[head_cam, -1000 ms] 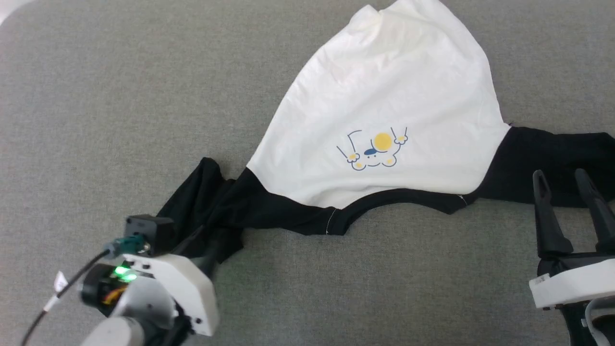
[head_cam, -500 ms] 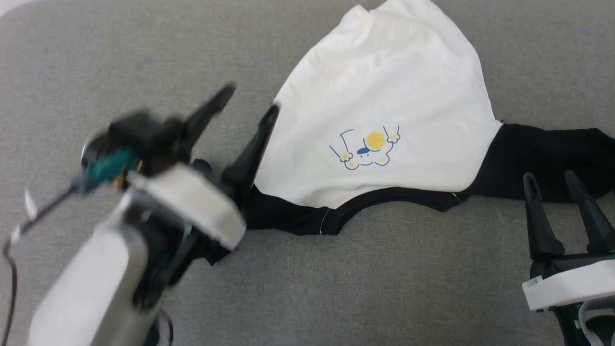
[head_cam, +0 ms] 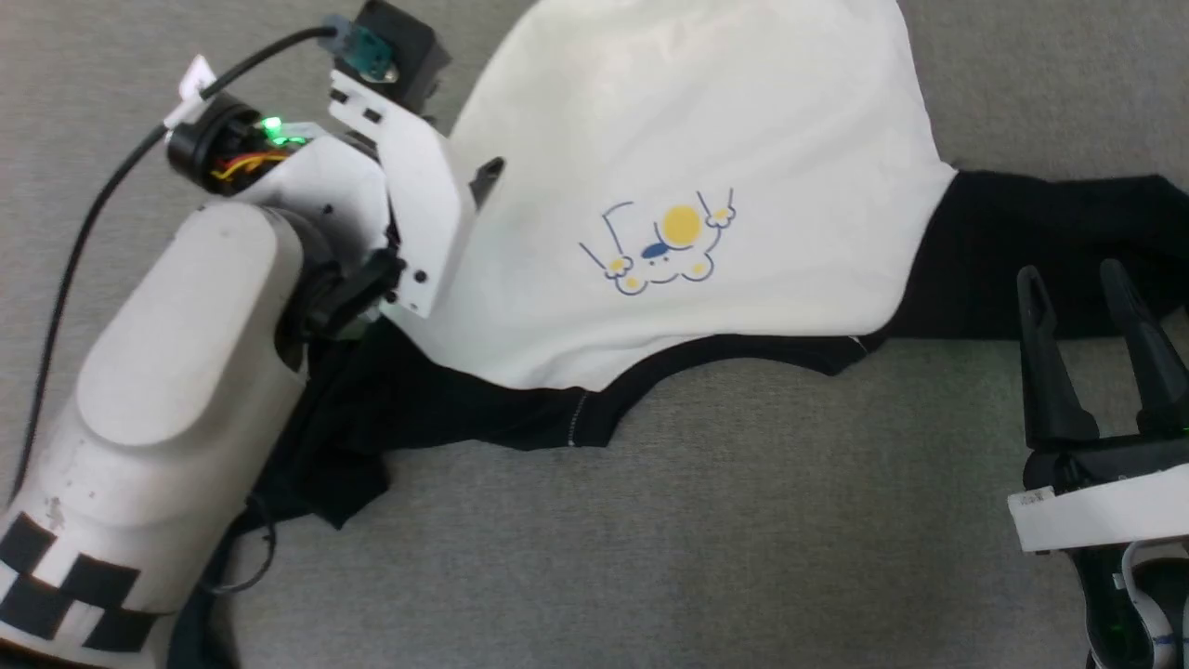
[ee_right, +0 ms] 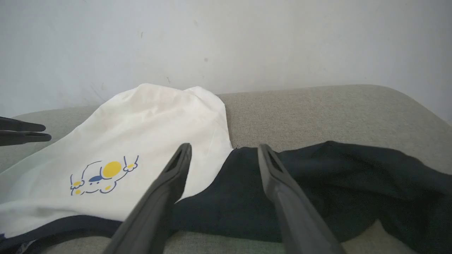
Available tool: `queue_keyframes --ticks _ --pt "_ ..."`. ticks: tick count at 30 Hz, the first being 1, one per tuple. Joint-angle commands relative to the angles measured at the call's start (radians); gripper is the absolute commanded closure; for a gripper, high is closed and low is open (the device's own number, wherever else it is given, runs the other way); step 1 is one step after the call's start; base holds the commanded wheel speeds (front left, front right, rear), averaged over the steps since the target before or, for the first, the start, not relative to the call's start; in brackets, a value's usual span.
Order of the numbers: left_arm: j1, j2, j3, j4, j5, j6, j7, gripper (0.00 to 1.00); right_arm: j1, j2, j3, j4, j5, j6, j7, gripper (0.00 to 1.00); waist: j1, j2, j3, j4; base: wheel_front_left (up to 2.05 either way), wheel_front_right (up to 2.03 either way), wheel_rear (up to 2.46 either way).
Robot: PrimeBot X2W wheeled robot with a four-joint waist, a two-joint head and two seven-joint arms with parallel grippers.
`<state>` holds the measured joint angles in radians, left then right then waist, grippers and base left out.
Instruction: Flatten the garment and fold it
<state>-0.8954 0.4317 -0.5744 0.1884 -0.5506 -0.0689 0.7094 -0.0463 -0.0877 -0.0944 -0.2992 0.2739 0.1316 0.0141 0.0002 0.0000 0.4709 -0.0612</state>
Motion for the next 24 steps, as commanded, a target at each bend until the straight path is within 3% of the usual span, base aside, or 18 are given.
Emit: queue_keyframes --ticks 1,7,8,10,17,24 --pt "-0.018 0.007 0.004 0.023 -0.006 0.011 0.016 0.0 -0.018 0.0 0.0 0.011 0.008 -0.001 -0.011 0.0 -0.0002 0.0 0.062 -0.059 0.0 0.0 0.0" --pt "-0.004 0.034 0.007 0.082 0.004 0.039 0.037 0.0 -0.033 -0.003 0.009 0.031 0.015 -0.001 -0.032 0.0 -0.0002 0.0 0.087 -0.082 0.0 0.0 0.0" --pt "0.004 0.035 0.008 0.093 -0.003 0.042 0.043 0.27 -0.036 -0.003 0.011 0.035 0.017 -0.001 -0.034 0.0 -0.0002 0.0 0.09 -0.085 0.0 0.0 0.0" --pt "0.014 0.034 0.008 0.102 -0.018 0.035 0.05 1.0 -0.043 -0.003 0.012 0.04 0.018 -0.001 -0.037 0.0 -0.0002 0.0 0.092 -0.088 0.0 0.0 0.0" --pt "-0.071 0.029 0.034 0.044 0.008 0.02 -0.057 1.0 -0.053 -0.015 -0.005 0.034 0.017 -0.001 -0.041 0.0 -0.0002 0.0 0.097 -0.079 0.0 0.0 0.0" --pt "-0.186 0.038 0.063 0.1 0.113 0.052 -0.248 1.0 -0.075 -0.023 0.018 0.027 0.023 -0.001 -0.042 0.0 -0.0002 0.0 0.128 -0.088 0.0 0.0 0.0"
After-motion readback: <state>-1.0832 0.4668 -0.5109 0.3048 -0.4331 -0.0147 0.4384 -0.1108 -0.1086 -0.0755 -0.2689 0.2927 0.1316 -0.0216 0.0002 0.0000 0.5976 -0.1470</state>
